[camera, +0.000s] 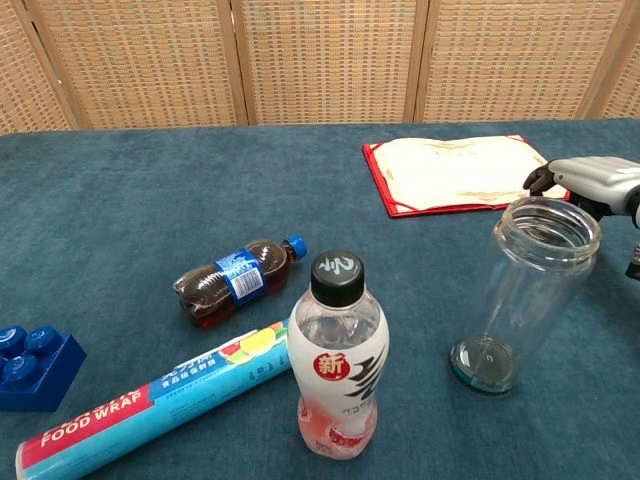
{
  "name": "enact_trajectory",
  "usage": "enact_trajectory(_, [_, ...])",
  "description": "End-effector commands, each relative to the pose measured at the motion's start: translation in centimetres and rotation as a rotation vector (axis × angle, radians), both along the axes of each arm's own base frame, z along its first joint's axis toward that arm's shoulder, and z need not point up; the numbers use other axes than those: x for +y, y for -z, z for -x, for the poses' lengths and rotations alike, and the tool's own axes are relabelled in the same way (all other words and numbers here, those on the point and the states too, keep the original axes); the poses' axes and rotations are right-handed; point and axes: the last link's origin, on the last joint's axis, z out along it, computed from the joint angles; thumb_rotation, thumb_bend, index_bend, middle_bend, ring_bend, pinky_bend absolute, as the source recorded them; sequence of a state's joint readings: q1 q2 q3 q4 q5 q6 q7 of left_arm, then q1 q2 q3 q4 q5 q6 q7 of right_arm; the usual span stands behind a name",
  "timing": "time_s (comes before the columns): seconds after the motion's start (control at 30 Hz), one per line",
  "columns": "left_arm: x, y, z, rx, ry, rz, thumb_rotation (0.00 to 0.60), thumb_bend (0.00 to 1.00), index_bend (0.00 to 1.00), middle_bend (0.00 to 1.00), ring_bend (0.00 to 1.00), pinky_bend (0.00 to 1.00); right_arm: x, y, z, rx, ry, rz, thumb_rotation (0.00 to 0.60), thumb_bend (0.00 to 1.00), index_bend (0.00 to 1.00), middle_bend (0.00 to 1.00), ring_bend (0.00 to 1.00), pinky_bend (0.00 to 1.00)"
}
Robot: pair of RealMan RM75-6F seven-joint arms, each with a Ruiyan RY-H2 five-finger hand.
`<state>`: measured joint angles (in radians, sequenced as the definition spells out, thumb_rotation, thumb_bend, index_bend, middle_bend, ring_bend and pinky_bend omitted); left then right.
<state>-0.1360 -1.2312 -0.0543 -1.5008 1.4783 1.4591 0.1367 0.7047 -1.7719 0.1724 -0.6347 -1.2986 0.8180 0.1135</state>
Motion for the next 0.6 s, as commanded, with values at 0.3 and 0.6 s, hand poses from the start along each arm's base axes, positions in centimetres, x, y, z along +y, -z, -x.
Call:
enact_trajectory(0.3, [-0.05,0.08,-0.05,0.0,0.002,0.003,0.6,0.21,0.0,0.0,0.0,0.0,-0.1,-0.05,-0.22,0.002,-0.012,0.014,0.6,0.53,0.61,0.27,0.11,0.43])
enact_trajectory(0.6, [-0.05,0.08,-0.05,-0.002,0.004,0.004,0.6,0.21,0.0,0.0,0.0,0.0,-0.12,-0.11,-0.41,0.004,-0.01,0.014,0.6,0.53,0.61,0.27,0.11,0.43])
